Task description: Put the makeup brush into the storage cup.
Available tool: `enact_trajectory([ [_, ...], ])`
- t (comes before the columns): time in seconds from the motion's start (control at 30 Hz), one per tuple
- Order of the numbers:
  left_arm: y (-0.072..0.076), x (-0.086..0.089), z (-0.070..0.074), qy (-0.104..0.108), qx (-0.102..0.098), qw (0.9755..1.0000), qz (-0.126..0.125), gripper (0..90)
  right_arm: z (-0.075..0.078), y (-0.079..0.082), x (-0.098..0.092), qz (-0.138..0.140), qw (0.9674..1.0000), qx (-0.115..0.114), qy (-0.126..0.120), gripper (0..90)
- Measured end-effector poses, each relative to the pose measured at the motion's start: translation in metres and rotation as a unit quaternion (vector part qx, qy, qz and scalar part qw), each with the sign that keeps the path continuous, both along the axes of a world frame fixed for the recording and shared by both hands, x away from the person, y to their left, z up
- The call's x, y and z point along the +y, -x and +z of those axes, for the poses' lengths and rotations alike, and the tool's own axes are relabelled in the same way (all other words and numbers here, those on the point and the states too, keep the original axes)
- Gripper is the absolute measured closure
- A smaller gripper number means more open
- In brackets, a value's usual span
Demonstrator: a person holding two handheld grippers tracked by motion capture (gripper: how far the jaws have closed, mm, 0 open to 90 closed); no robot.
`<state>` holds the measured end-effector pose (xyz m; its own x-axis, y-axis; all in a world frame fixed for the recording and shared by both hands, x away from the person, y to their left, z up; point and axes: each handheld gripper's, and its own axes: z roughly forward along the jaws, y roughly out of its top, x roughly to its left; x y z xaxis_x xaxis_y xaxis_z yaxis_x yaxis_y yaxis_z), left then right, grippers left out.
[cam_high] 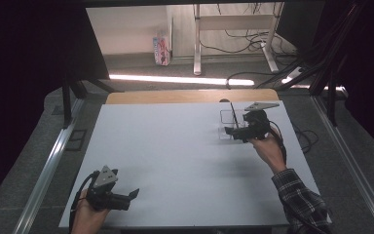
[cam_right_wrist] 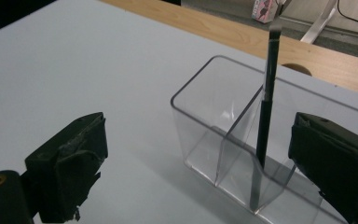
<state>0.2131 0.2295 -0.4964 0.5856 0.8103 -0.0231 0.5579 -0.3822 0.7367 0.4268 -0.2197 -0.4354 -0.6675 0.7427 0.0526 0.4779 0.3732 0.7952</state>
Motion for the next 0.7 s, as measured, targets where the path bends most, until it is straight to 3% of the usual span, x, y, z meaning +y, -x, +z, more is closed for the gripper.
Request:
enact_trajectory([
  [0.2,0.000,0.000,0.000,0.000,0.001,1.0000,-0.002,0.0,-0.005,0.004,-0.001,0.004,1.0000,0.008,0.003,3.3],
  [0.7,0.000,0.003,0.000,0.007,-0.001,1.0000,0.004,0.0,-0.002,0.023,0.001,0.017,0.9999,0.001,0.003,0.0],
])
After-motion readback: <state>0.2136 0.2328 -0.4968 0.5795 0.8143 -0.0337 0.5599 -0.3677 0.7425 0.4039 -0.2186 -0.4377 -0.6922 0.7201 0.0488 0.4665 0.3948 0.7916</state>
